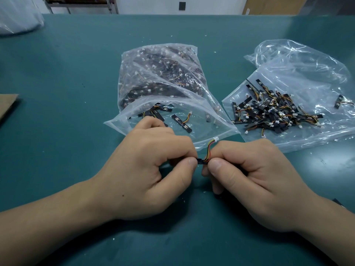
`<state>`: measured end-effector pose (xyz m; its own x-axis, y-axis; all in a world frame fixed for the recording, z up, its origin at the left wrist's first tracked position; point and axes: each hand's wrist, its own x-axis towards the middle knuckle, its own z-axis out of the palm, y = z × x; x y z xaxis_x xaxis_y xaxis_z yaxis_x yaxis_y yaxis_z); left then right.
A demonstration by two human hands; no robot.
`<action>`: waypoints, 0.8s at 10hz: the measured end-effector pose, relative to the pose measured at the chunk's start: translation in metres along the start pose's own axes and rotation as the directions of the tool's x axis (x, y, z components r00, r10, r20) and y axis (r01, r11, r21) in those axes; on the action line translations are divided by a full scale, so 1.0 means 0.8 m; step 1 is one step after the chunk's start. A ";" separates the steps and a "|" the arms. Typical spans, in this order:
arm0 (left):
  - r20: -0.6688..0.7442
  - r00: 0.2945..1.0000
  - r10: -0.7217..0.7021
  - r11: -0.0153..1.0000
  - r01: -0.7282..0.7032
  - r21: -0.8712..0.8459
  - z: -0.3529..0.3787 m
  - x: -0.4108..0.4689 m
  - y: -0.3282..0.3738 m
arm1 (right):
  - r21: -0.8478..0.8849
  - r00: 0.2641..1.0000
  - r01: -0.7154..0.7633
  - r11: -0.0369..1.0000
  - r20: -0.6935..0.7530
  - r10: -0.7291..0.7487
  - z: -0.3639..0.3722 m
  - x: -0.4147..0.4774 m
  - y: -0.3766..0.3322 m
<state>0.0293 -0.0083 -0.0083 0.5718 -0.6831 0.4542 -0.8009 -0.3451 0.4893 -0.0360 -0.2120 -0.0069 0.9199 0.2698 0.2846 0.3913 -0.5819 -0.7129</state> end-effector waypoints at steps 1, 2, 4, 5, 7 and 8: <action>0.012 1.000 -0.005 1.000 0.004 0.008 0.000 0.000 -0.001 | 0.017 1.000 0.001 1.000 0.002 -0.001 0.000 0.001 0.000; 0.024 1.000 -0.003 1.000 0.003 0.022 0.001 -0.001 -0.002 | 0.017 1.000 -0.004 1.000 0.018 0.004 0.000 0.000 0.001; 0.010 1.000 -0.012 1.000 0.013 -0.025 0.002 -0.001 -0.001 | 0.004 0.999 -0.012 1.000 0.032 0.012 0.000 0.000 0.003; -0.004 0.999 -0.036 0.999 0.036 -0.021 0.002 -0.001 0.002 | 0.015 0.999 0.001 1.000 0.036 -0.001 -0.001 0.000 0.003; -0.001 1.000 0.016 0.999 -0.016 0.032 0.003 -0.002 0.000 | -0.001 0.999 0.004 1.000 0.034 -0.004 -0.001 -0.001 0.004; -0.013 0.998 -0.058 0.998 0.058 -0.005 0.003 0.001 -0.003 | 0.000 1.000 0.008 1.000 0.023 -0.008 -0.001 -0.001 0.004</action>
<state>0.0309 -0.0093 -0.0106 0.6197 -0.6533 0.4349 -0.7655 -0.3809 0.5186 -0.0356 -0.2143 -0.0089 0.9158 0.2922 0.2754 0.3987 -0.5799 -0.7105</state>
